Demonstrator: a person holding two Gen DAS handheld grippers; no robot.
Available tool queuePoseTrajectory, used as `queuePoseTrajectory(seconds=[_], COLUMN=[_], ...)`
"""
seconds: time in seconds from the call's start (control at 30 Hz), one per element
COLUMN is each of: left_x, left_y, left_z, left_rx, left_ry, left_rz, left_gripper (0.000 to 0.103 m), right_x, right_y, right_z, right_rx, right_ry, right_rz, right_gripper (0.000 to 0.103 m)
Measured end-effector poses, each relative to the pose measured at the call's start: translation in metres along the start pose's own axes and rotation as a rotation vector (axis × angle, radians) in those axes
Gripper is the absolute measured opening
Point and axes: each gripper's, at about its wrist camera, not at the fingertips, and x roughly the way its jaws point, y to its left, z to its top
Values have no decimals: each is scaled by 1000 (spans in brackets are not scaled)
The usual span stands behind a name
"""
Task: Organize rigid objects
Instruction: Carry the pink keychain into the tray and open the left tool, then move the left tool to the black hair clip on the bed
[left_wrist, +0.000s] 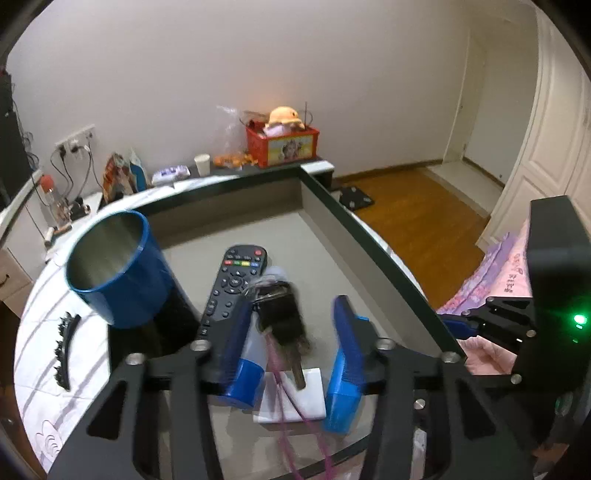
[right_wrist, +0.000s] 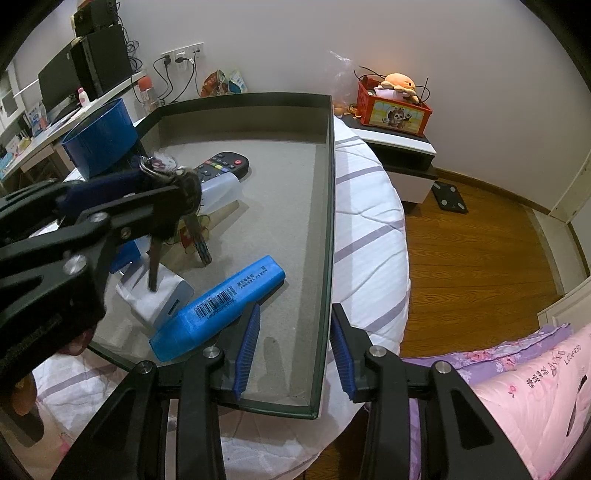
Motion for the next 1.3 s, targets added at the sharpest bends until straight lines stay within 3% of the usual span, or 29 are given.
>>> queuePoseTrajectory(seconds=[0.27, 0.63, 0.93, 1.3], left_x=[-22, -63, -95, -104], left_y=[16, 38, 65, 109], left_z=[-5, -17, -39, -73], left_rx=[-20, -50, -85, -168], left_ry=[-33, -105, -149, -109], left_rz=[23, 74, 244, 362], left_gripper=[57, 83, 96, 99], right_x=[0, 1, 2, 2], right_y=[1, -1, 0, 1], right_z=[0, 1, 2, 1], right_rx=[1, -1, 2, 0], right_ry=[5, 14, 16, 17], right_rz=[-4, -6, -11, -19], right_gripper=[40, 40, 40, 40])
